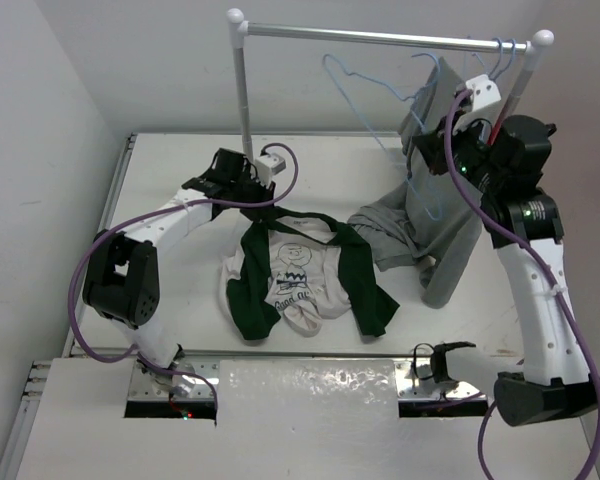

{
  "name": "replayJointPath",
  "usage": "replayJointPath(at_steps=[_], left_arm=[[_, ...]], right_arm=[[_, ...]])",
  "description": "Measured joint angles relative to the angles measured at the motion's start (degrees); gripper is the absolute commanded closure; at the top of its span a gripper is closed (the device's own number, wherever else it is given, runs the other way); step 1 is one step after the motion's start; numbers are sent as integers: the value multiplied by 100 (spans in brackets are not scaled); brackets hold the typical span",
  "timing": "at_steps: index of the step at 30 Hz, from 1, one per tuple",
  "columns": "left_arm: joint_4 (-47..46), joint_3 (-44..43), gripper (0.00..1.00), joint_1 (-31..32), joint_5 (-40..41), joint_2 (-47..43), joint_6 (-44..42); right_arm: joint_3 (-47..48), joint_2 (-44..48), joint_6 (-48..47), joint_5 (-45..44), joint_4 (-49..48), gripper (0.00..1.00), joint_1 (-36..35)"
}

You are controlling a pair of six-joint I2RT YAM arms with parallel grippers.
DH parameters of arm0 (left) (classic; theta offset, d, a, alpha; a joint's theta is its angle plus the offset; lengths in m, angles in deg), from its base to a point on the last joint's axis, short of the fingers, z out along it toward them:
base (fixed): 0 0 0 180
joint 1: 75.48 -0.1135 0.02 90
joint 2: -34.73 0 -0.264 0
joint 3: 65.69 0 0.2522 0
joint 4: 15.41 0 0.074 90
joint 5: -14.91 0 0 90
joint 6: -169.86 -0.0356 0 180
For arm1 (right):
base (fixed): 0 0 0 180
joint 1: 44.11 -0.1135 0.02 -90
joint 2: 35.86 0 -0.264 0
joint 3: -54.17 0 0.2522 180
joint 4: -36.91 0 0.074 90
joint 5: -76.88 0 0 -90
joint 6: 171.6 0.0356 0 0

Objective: Place the t-shirt on the hanger
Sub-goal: Pick up the hanger from the clothesline, then place the T-shirt on the hanger.

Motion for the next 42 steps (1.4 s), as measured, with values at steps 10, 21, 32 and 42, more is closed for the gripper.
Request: replayJointPath(at_steps=[10, 21, 32, 42], left_arm=[[7, -223, 100, 0, 568, 98, 278], [-48, -393, 100, -4, 1165, 404, 616], [-50, -407, 100, -13, 1075, 442, 597], [-48, -407, 100, -13, 964, 442, 575]], right_arm=[[-2271, 686, -116, 70, -579, 100, -1392], [-3805, 1366, -846, -293, -254, 100, -1580], [-3805, 1279, -968, -31, -516, 100, -1746], [-3805, 579, -1058, 4, -592, 100, -1888]])
